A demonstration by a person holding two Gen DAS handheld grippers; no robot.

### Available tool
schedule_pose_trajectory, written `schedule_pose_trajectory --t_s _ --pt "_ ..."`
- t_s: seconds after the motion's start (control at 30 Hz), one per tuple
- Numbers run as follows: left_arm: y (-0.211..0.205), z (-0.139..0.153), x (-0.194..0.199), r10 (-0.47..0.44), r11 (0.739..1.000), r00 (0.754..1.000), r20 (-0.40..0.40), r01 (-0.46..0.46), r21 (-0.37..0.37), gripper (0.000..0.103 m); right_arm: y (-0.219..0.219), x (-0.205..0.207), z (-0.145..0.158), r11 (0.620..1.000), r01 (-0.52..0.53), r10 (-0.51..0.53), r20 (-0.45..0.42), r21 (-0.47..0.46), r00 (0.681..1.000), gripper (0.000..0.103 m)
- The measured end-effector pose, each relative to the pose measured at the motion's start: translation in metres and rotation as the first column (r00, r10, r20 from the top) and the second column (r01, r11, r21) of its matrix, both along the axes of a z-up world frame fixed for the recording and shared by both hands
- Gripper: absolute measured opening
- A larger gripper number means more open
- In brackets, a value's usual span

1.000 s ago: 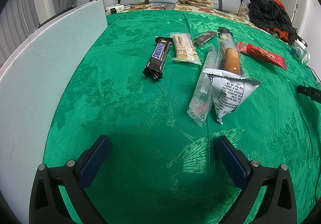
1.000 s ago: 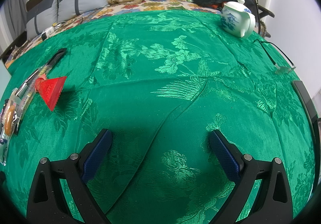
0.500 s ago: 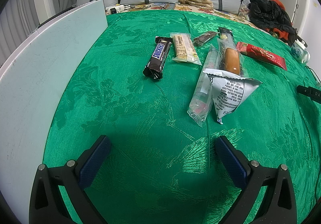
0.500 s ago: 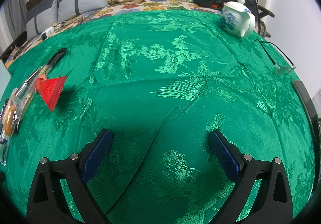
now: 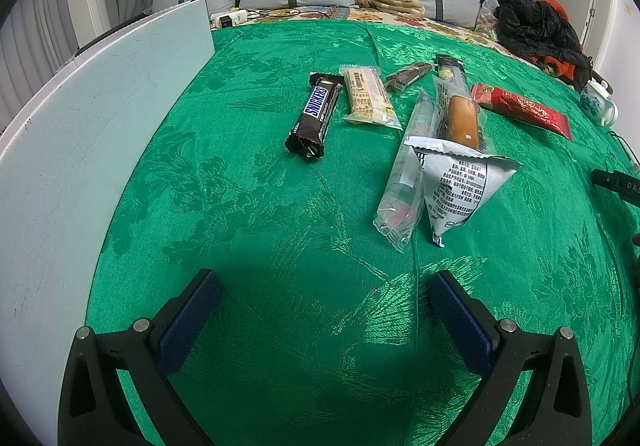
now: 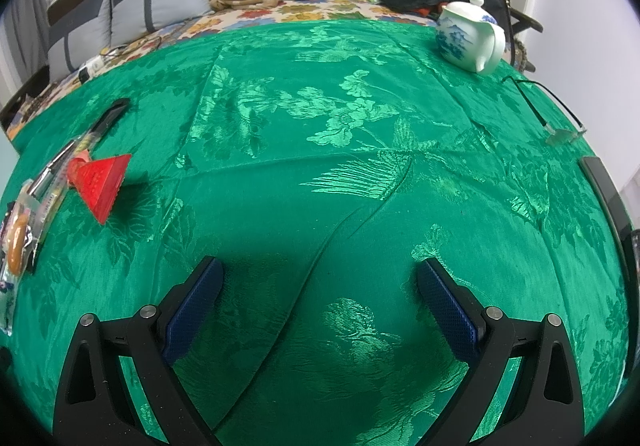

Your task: Organize snacks

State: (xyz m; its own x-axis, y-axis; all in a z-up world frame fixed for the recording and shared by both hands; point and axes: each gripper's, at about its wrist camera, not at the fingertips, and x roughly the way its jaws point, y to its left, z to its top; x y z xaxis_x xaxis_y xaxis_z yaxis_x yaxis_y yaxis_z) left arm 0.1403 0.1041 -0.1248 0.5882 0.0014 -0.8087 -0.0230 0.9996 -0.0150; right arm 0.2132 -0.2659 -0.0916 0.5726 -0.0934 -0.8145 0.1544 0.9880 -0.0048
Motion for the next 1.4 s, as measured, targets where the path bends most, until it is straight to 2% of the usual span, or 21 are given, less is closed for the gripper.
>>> schedule_pose_trajectory --t_s 0.1,0.2,0.27,0.37,0.47,0.57,0.63,0.7,0.8,0.83,0.93,1.0,1.13,1.17,1.2,1.27,1.4 --pt "0.000 0.000 0.000 0.000 1.000 1.000 0.000 0.000 0.000 0.103 -0.001 -0.009 0.004 0.999 -0.022 0.022 0.004 0.024 1.000 0.098" --pt "0.000 0.000 0.000 0.000 1.000 1.000 0.000 0.000 0.000 0.103 0.000 -0.043 0.021 0.996 -0.074 0.068 0.106 0.056 0.992 0.098" --pt "0.000 0.000 0.000 0.000 1.000 1.000 0.000 0.000 0.000 0.103 0.003 -0.071 0.032 0.991 -0.123 0.114 0.161 0.044 0.980 0.098" --pt "0.000 0.000 0.000 0.000 1.000 1.000 0.000 0.000 -0.001 0.103 -0.003 -0.121 0.039 0.982 -0.168 0.142 0.249 0.083 0.958 0.098" --pt "0.001 0.000 0.000 -0.006 1.000 1.000 -0.005 0.006 -0.002 0.103 -0.004 -0.148 0.039 0.971 -0.201 0.159 0.282 0.127 0.946 0.098" --pt "0.003 0.006 0.001 -0.033 0.999 0.998 -0.059 0.032 -0.030 0.102 0.006 -0.147 0.041 0.958 -0.262 0.219 0.287 0.118 0.933 0.098" --pt "0.005 0.021 -0.002 -0.052 0.996 0.998 -0.027 0.051 -0.067 0.102 0.012 -0.147 0.042 0.955 -0.281 0.241 0.298 0.098 0.924 0.098" --pt "0.007 0.045 0.002 -0.059 0.996 0.998 0.031 0.061 -0.071 0.102 0.016 -0.149 0.041 0.947 -0.301 0.256 0.308 0.109 0.916 0.098" --pt "0.004 0.062 0.017 -0.093 0.990 0.995 0.035 0.096 -0.100 0.102 0.024 -0.148 0.038 0.936 -0.332 0.285 0.306 0.113 0.908 0.098" --pt "-0.003 0.064 0.024 -0.112 0.990 0.993 0.032 0.114 -0.084 0.102 0.027 -0.148 0.037 0.933 -0.343 0.297 0.304 0.108 0.905 0.098" --pt "-0.031 0.059 0.039 -0.155 0.988 0.988 0.010 0.155 0.020 0.102 0.031 -0.147 0.036 0.924 -0.365 0.318 0.303 0.115 0.898 0.098" --pt "-0.050 0.050 0.047 -0.165 0.984 0.986 -0.009 0.165 0.060 0.102 0.031 -0.147 0.036 0.920 -0.373 0.322 0.305 0.125 0.896 0.098" --pt "-0.067 0.036 0.053 -0.128 0.989 0.991 -0.023 0.130 0.066 0.102 0.030 -0.148 0.036 0.914 -0.381 0.326 0.306 0.137 0.894 0.098" --pt "-0.069 0.034 0.053 -0.124 0.990 0.992 -0.027 0.125 0.065 0.099 0.029 -0.147 0.036 0.914 -0.382 0.326 0.308 0.141 0.894 0.098" --pt "-0.072 0.032 0.054 -0.122 0.990 0.992 -0.031 0.124 0.066 0.092 0.028 -0.148 0.036 0.913 -0.381 0.324 0.310 0.144 0.894 0.098" --pt "-0.077 0.029 0.054 -0.128 0.989 0.991 -0.042 0.131 0.065 0.087 0.025 -0.146 0.038 0.912 -0.380 0.319 0.314 0.153 0.894 0.098" --pt "-0.081 0.038 0.045 -0.140 0.988 0.990 -0.012 0.140 0.064 0.087 0.020 -0.144 0.039 0.911 -0.373 0.305 0.322 0.176 0.896 0.098"
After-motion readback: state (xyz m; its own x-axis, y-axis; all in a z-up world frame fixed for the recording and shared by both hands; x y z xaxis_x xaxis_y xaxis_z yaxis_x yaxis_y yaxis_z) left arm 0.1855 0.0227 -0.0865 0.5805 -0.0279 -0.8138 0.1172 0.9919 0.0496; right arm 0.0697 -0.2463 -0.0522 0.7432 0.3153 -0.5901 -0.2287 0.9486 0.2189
